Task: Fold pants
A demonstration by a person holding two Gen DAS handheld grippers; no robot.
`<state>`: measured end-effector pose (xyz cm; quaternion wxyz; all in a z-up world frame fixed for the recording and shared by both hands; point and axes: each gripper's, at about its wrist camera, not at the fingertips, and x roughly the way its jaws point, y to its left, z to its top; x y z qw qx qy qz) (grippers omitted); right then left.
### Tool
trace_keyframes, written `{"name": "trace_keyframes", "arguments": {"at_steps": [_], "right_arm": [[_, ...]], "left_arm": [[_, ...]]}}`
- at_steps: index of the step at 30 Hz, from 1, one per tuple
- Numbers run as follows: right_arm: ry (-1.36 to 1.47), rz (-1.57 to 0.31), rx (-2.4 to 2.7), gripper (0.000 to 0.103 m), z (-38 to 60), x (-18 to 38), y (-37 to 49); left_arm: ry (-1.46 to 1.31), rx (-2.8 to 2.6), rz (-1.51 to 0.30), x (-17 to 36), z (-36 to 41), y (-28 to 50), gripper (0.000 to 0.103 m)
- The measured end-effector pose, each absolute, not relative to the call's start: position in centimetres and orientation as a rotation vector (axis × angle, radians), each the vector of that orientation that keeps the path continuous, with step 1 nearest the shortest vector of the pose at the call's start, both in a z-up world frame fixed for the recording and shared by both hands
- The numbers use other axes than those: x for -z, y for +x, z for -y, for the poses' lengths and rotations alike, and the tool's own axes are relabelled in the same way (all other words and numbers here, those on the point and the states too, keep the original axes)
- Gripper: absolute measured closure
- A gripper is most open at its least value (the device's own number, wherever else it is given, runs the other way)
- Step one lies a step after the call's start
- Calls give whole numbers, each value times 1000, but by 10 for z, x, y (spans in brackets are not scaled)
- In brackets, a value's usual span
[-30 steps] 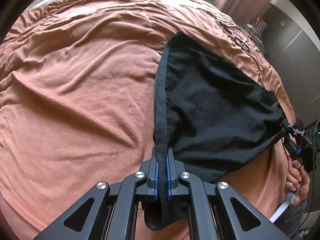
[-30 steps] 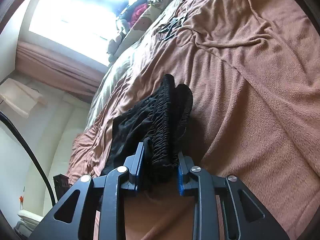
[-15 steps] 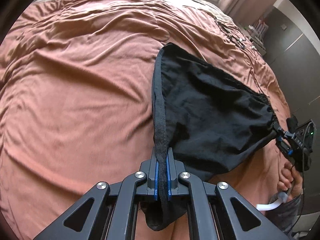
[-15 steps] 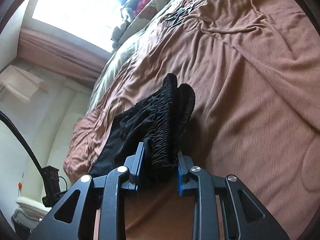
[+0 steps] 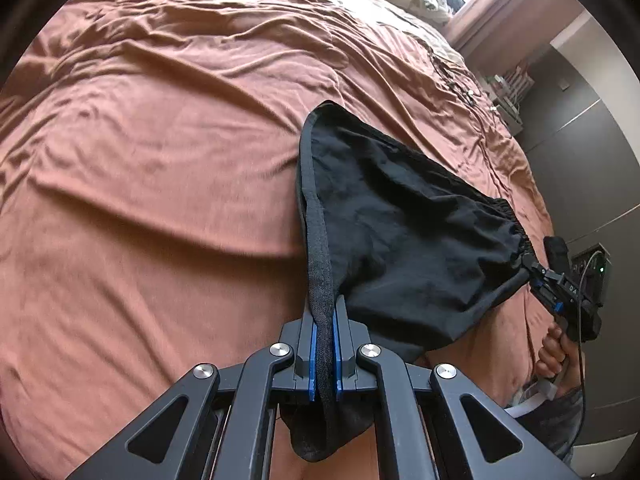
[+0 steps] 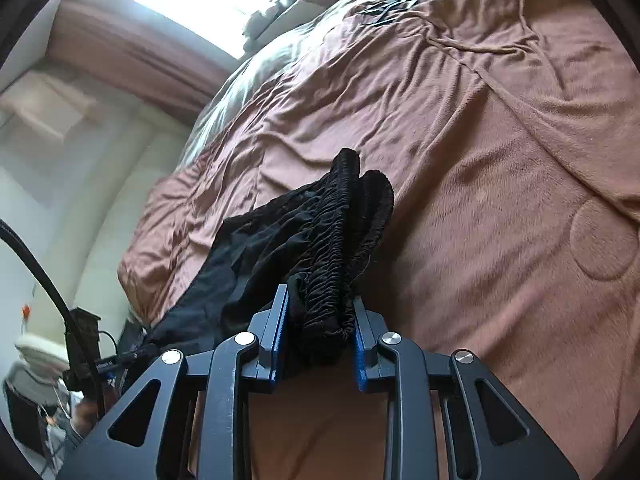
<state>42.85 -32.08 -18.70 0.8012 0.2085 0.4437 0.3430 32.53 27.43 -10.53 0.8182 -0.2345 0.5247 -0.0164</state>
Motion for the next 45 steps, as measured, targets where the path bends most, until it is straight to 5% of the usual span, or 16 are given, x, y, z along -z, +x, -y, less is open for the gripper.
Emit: {"name": "trace_keyframes", "arguments": {"at_steps": [24, 26, 28, 30, 31, 34, 45], "right_arm": [[226, -990, -742, 79, 336, 164, 396], [203, -1016, -710, 77, 334, 169, 397], [195, -1066, -648, 63, 336, 178, 399], [200, -1085, -606, 53, 341, 180, 397], [215, -1076, -601, 53, 346, 179, 395], [243, -1028, -590, 53, 357, 167, 383], [112, -922, -714, 53, 331, 145, 322]], "left_arm": [[-666, 71, -1071, 134, -239, 231, 96], [-698, 58, -1086, 144, -242, 231, 94], [-715, 36, -1101, 152, -244, 229, 94], [-731, 30, -1107, 158, -246, 227, 82], [-743, 38, -1098, 160, -247, 224, 67], [-759, 46, -1062, 160, -247, 214, 47], [-952, 75, -985, 180, -250, 180, 47]]}}
